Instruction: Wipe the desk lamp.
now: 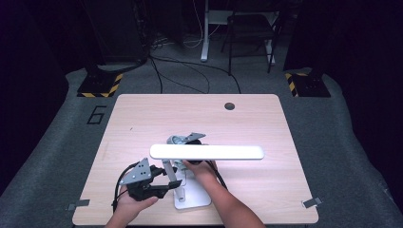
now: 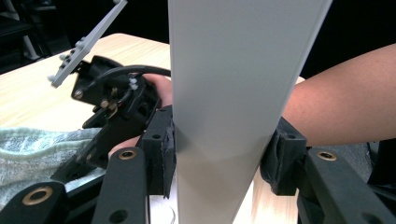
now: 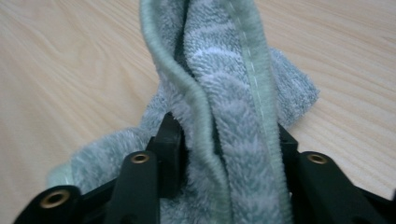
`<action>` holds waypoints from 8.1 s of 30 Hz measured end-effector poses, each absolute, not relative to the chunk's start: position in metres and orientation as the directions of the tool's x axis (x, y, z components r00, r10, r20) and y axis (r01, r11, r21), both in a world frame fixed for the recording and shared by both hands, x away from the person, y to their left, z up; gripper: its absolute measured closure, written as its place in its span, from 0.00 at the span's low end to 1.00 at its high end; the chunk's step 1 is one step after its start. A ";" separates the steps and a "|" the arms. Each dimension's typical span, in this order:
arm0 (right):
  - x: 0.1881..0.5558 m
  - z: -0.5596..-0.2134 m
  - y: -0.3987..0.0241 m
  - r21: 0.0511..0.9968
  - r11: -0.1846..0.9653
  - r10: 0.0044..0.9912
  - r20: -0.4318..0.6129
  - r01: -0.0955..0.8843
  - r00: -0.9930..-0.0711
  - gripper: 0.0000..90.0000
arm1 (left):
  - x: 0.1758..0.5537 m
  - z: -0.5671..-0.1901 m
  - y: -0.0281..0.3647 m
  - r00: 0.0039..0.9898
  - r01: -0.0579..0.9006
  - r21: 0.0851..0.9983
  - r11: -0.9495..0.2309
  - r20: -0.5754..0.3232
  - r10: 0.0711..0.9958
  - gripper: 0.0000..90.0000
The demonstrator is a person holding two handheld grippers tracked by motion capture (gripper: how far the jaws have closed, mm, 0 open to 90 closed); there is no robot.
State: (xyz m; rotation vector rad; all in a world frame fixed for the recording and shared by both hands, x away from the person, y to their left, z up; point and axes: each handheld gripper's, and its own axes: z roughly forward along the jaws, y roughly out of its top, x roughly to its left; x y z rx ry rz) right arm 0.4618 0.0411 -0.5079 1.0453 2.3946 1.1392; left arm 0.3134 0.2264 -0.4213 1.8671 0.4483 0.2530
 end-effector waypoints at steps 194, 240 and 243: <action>0.353 -0.509 -0.074 0.711 0.499 0.685 0.026 0.495 -0.728 0.78 | 0.326 -0.438 0.220 0.829 0.223 0.924 -0.312 -0.011 0.559 0.60; 0.439 -0.512 -0.033 0.722 0.425 0.781 0.012 0.546 -0.625 0.76 | 0.329 -0.440 0.221 0.838 0.219 0.928 -0.301 -0.021 0.545 0.59; 0.426 -0.510 -0.039 0.712 0.446 0.766 0.011 0.542 -0.643 0.76 | 0.328 -0.440 0.221 0.832 0.220 0.929 -0.296 -0.020 0.554 0.59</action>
